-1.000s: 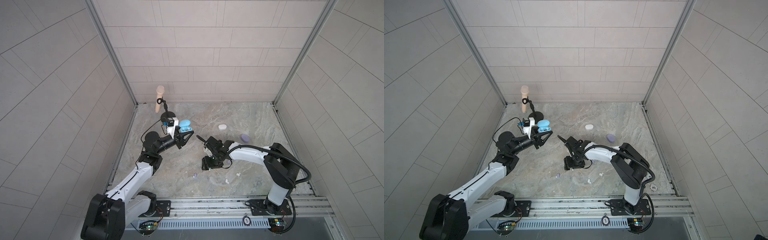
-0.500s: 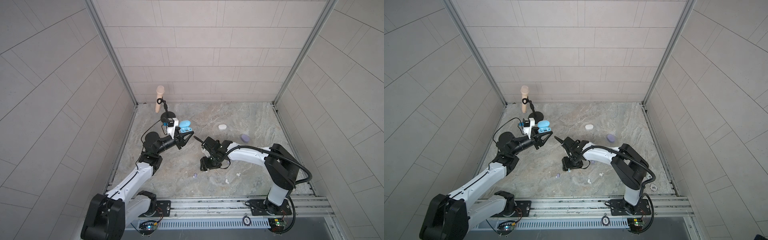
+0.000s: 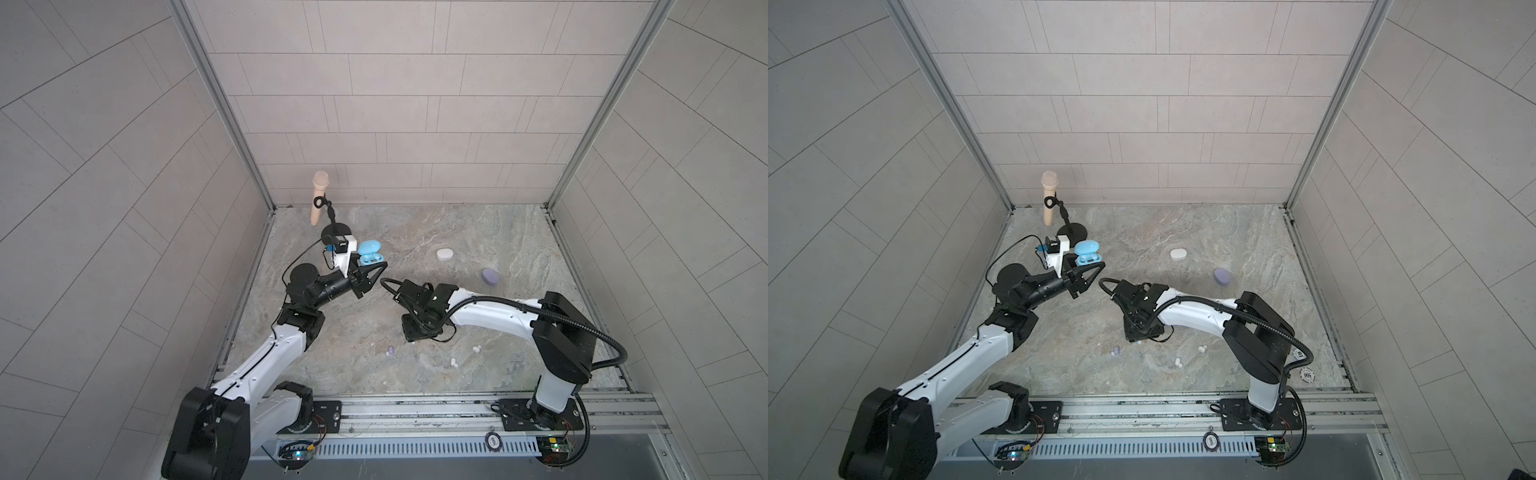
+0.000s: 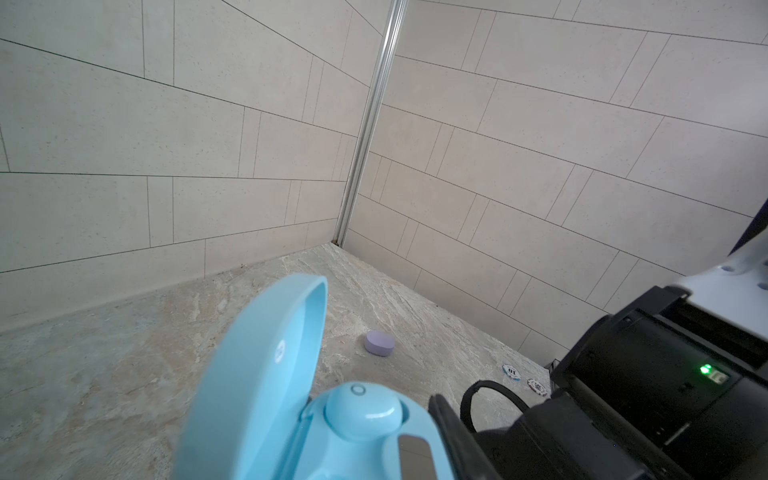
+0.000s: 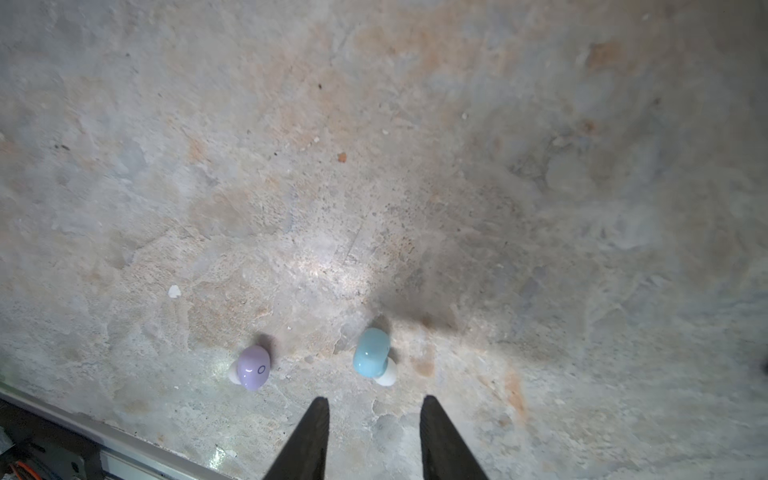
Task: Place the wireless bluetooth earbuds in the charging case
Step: 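Lower the right gripper over the second light-blue earbud and close on it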
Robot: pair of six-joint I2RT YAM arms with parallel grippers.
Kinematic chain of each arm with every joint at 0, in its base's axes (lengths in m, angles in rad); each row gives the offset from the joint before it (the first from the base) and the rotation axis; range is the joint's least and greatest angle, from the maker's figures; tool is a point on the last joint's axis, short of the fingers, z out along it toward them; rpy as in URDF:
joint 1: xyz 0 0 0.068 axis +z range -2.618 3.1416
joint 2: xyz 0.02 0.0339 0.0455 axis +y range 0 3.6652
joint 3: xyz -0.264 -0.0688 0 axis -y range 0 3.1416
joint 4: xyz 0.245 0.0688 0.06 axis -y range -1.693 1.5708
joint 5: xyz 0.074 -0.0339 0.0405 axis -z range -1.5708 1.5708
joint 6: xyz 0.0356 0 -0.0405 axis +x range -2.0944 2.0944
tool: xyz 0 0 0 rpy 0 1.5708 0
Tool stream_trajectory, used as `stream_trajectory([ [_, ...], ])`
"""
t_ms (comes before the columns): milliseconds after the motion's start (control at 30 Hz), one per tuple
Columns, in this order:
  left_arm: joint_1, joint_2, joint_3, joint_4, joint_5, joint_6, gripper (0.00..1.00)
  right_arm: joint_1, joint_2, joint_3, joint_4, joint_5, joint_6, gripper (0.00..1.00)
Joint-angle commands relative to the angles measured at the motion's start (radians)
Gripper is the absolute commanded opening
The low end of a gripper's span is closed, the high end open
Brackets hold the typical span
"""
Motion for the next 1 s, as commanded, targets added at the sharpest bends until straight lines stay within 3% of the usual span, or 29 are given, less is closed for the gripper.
stream_trajectory([
  [0,0.023,0.006,0.012,0.035,-0.011,0.010,0.02,0.008,0.029,0.021,-0.027,0.071,0.058,0.39],
  [300,0.075,0.035,0.015,0.064,-0.005,-0.008,0.01,0.017,0.106,0.069,-0.029,0.045,0.053,0.37],
  [967,0.078,0.046,0.013,0.088,-0.001,-0.026,0.01,0.024,0.186,0.098,-0.093,0.021,0.029,0.28],
])
